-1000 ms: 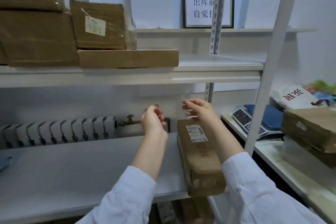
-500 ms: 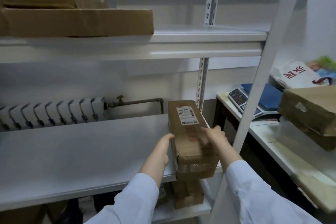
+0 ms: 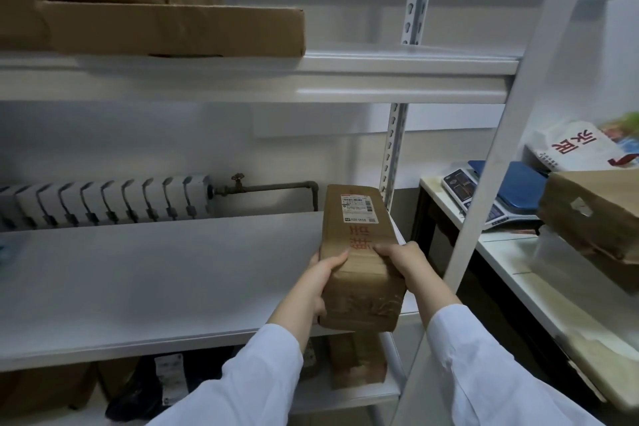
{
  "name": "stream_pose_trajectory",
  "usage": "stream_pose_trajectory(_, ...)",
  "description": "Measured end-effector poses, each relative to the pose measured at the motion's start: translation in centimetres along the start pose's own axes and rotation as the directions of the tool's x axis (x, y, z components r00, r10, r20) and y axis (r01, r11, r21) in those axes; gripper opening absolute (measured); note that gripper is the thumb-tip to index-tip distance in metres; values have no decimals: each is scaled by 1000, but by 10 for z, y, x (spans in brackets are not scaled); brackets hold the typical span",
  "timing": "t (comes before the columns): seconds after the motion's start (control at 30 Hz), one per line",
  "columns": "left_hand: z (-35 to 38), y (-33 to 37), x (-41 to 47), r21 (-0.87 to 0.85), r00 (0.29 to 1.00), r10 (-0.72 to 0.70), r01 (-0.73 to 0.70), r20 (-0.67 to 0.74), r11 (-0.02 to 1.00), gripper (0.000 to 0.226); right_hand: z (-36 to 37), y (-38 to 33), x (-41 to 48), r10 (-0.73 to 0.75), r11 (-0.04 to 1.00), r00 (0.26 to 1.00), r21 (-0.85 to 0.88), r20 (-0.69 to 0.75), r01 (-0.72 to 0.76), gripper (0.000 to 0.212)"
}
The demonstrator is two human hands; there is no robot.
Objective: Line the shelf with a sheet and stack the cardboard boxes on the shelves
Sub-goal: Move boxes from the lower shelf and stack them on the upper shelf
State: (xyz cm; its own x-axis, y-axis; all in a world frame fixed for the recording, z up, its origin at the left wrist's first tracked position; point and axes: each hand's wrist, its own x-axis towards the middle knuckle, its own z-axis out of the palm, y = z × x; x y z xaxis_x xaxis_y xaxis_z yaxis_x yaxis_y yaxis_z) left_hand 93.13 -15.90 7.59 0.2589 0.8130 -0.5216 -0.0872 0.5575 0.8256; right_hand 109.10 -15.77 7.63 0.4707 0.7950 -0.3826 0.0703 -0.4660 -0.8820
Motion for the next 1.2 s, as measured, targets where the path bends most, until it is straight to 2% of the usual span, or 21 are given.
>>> stream_pose_trajectory(0.2, -20, 7, -26, -22, 988, 152, -153, -10, 988, 40, 12, -14, -34, -36, 999, 999, 25, 16, 36, 68)
stream_pose_trajectory(0.3, -37, 15, -44, -2, 976, 215, -215, -33, 977, 35, 22, -21, -56, -68, 997, 997, 25, 19, 68, 63)
stream_pose_trajectory(0.43, -63, 26, -68, -38, 953, 285, -290, -101, 956, 39, 40, -32, -90, -100, 995, 993, 36, 65, 98, 46)
stream_pose_trajectory(0.57, -92, 31, -91, -6, 885, 384, -399, -265, 917, 51, 61, -39, -125, -146, 989, 983, 32, 109, 144, 41)
stream_pose_trajectory(0.7, -117, 35, -118, -23, 795, 454, -504, -404, 863, 38, 77, -46, -154, -189, 981, 975, 59, 113, 183, 41)
stream_pose_trajectory(0.83, -143, 40, -138, -40, 761, 465, -538, -453, 842, 33, 87, -52, -179, -221, 973, 969, 86, 114, 212, 41)
stream_pose_trajectory(0.93, -160, 48, -152, -51, 772, 442, -519, -458, 853, 32, 95, -54, -193, -251, 965, 961, 112, 115, 238, 54)
stream_pose_trajectory(1.0, -173, 54, -162, -82, 795, 414, -496, -444, 864, 29, 100, -56, -198, -264, 955, 961, 162, 82, 248, 70)
stream_pose_trajectory(1.1, -195, 64, -174, -144, 855, 363, -439, -370, 887, 30, 101, -60, -203, -252, 933, 967, 260, -26, 250, 89)
stream_pose_trajectory(1.2, -214, 73, -181, -143, 891, 335, -391, -307, 909, 27, 98, -66, -210, -235, 915, 959, 297, -158, 273, 92)
